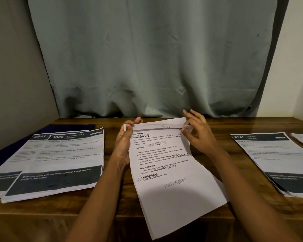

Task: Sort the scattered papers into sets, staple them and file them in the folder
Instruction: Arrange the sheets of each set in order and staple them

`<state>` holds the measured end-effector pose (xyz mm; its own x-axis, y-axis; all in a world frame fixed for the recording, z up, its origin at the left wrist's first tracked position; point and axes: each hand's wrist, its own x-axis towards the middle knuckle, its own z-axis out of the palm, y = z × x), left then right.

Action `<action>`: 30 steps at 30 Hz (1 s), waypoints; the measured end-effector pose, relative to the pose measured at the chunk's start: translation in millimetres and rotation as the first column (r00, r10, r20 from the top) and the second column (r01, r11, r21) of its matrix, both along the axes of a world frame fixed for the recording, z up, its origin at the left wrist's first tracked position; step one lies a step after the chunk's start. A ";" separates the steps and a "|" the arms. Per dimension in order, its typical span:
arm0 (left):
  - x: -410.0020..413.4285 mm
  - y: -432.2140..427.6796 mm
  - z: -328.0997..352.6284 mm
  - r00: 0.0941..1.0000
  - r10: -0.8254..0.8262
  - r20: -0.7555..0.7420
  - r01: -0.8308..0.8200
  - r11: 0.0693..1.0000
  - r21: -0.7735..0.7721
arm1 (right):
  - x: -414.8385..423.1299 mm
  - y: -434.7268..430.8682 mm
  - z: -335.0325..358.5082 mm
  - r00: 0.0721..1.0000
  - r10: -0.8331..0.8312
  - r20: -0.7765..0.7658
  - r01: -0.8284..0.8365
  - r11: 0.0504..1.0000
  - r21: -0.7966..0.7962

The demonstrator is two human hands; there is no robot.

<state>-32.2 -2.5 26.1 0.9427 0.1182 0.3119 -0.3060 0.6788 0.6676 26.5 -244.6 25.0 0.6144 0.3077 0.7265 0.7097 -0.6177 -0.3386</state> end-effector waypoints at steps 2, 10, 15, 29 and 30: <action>0.7 0.4 -0.3 1.000 0.005 -0.006 -0.005 1.000 0.002 | 2.4 -1.5 -1.8 0.999 -0.019 -0.032 0.018 1.000 -0.021; 4.1 3.1 -2.8 1.000 0.001 -0.002 -0.001 1.000 -0.020 | -2.9 -4.2 -1.6 0.993 0.001 0.114 -0.003 1.000 0.011; 3.6 2.3 -1.6 1.000 0.016 -0.009 -0.016 1.000 -0.025 | -16.2 -0.7 3.3 0.986 0.019 0.163 -0.035 0.995 0.090; 6.4 3.4 -5.2 1.000 0.017 -0.024 -0.018 0.998 -0.061 | -55.7 5.3 9.9 0.850 0.362 -0.383 -0.351 0.931 0.102; 6.5 3.4 -5.2 1.000 0.015 -0.025 -0.017 0.998 -0.065 | -56.1 5.4 10.3 0.837 0.371 -0.403 -0.362 0.927 0.102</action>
